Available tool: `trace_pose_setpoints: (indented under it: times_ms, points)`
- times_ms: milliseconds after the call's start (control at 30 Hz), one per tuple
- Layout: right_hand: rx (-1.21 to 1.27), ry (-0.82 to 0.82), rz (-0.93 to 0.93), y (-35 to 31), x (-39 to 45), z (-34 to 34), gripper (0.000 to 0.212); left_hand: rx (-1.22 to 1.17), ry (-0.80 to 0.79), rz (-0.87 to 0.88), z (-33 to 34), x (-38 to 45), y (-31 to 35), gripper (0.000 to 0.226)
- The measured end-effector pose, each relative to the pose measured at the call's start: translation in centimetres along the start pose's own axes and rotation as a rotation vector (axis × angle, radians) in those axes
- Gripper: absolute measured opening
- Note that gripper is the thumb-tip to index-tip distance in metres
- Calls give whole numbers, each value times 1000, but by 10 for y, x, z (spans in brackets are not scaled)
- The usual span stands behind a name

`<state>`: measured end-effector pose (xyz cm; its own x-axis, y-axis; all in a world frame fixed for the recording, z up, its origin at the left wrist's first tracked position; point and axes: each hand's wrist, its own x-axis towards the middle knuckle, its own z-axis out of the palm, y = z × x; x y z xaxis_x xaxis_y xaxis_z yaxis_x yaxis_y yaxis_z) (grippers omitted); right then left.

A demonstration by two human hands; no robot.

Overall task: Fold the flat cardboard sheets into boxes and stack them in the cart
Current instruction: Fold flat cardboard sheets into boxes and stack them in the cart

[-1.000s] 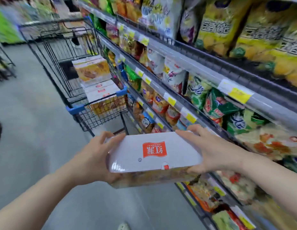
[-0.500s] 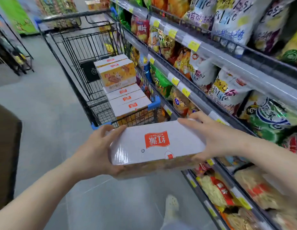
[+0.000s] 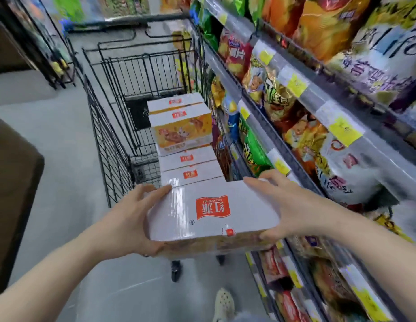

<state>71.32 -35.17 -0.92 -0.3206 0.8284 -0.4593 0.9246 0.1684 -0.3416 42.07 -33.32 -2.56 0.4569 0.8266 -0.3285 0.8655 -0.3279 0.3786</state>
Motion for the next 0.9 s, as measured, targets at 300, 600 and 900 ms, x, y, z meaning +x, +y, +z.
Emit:
trace_pose_setpoints:
  times_ms: [300,600,900]
  points:
    - [-12,-4,-63,16,98,-52,104,-65,49,-89,-40,73,-34,119]
    - [-212,11,-35,29,211,-79,102,-59,16,-118,-59,171,-89,107]
    - [-366,23,43,48,318,-86,98,44,32,-149,-58,265,-137,105]
